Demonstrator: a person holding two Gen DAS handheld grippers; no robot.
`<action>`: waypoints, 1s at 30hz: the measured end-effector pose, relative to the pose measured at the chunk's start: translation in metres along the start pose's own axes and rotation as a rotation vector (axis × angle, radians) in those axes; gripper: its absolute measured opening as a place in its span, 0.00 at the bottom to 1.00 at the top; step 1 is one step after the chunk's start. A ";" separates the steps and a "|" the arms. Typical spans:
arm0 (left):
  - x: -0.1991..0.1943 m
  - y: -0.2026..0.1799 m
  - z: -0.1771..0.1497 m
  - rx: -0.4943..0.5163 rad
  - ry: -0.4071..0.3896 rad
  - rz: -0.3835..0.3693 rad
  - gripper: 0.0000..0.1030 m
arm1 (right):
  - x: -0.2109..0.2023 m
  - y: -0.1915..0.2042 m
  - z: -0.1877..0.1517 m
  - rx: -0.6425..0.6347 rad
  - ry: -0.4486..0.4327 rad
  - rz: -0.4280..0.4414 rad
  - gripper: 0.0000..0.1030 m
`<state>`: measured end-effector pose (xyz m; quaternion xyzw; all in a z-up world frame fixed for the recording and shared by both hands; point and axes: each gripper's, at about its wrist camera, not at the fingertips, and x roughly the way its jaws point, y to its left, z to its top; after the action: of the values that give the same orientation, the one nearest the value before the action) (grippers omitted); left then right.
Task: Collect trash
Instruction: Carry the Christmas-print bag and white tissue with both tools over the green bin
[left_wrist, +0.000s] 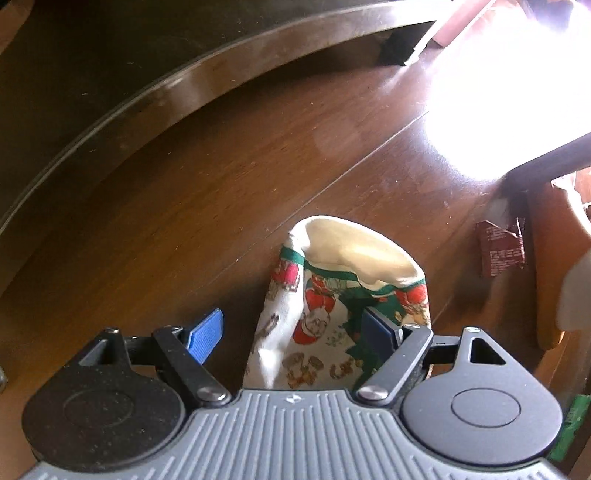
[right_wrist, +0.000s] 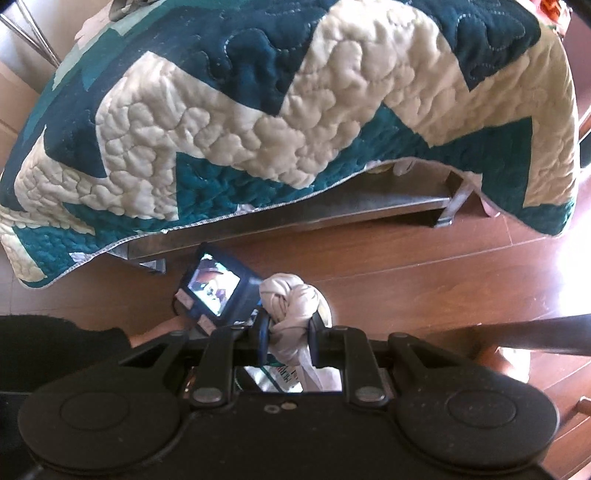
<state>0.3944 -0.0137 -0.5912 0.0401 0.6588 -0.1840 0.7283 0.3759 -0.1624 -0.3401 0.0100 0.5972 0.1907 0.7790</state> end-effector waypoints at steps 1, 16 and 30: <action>0.002 -0.001 0.001 0.005 0.000 0.005 0.79 | 0.001 0.000 0.000 0.000 0.002 -0.004 0.18; -0.024 -0.022 -0.013 0.082 -0.031 0.008 0.09 | 0.004 -0.008 0.002 0.012 -0.050 -0.106 0.18; -0.173 -0.042 -0.047 0.088 -0.181 0.207 0.05 | -0.022 -0.011 -0.004 -0.027 -0.231 -0.200 0.18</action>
<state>0.3251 -0.0016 -0.4207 0.1231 0.5742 -0.1397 0.7972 0.3706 -0.1798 -0.3238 -0.0381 0.4991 0.1176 0.8577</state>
